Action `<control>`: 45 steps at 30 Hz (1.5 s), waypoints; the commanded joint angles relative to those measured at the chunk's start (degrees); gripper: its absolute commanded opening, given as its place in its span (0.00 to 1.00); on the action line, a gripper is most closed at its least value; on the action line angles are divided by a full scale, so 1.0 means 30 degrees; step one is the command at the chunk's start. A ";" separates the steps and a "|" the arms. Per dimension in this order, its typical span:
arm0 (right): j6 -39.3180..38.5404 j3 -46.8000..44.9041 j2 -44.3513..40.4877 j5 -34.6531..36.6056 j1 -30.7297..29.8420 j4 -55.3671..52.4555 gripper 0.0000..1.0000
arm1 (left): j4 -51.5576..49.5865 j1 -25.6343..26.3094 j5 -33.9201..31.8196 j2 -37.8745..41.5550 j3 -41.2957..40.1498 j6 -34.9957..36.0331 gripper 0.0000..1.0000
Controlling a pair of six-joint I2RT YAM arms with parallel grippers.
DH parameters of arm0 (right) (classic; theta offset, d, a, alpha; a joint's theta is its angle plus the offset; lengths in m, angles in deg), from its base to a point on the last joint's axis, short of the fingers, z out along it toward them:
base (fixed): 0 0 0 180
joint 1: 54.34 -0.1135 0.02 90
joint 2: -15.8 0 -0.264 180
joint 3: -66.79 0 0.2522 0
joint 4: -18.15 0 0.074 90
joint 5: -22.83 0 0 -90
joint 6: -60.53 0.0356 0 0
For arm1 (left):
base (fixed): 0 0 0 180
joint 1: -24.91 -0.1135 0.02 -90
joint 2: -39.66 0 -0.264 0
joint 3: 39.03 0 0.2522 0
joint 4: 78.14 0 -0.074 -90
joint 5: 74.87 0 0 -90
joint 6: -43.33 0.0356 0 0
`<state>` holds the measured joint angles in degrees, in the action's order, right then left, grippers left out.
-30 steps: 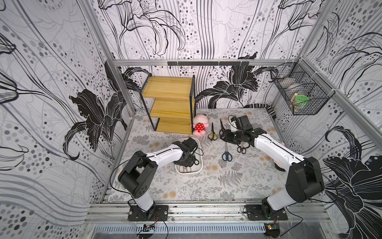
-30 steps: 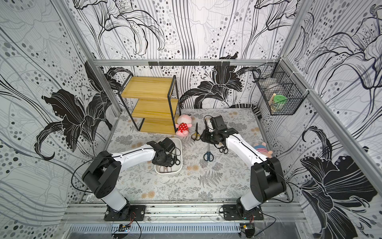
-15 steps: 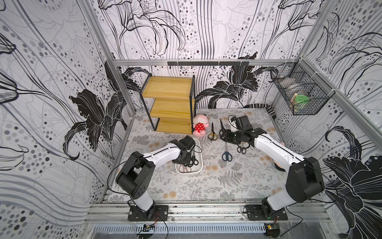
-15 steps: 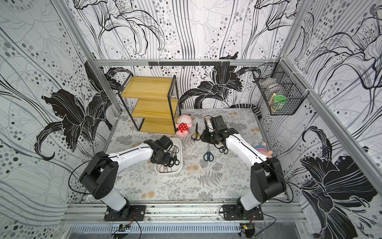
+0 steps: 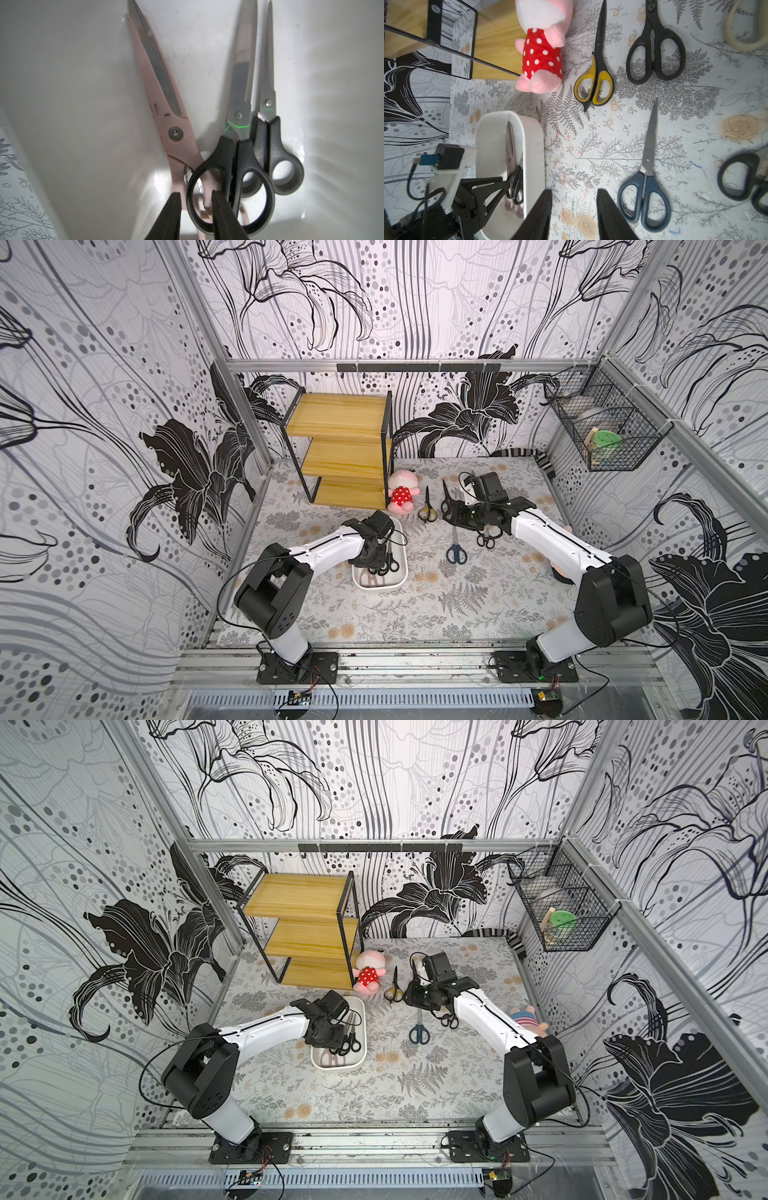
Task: Take the scissors out of the storage box
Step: Pick up the scissors from the storage box.
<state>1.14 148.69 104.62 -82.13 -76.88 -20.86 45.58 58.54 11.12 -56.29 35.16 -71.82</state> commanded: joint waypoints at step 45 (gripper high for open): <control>-0.0442 0.0959 0.1031 -0.2582 -0.1688 0.1794 0.40 | 0.0183 -0.0861 0.1145 0.2839 -0.0575 -0.0400 0.00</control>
<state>1.09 149.87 105.88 -85.26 -80.29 -18.74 46.95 56.31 13.83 -49.01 32.97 -72.35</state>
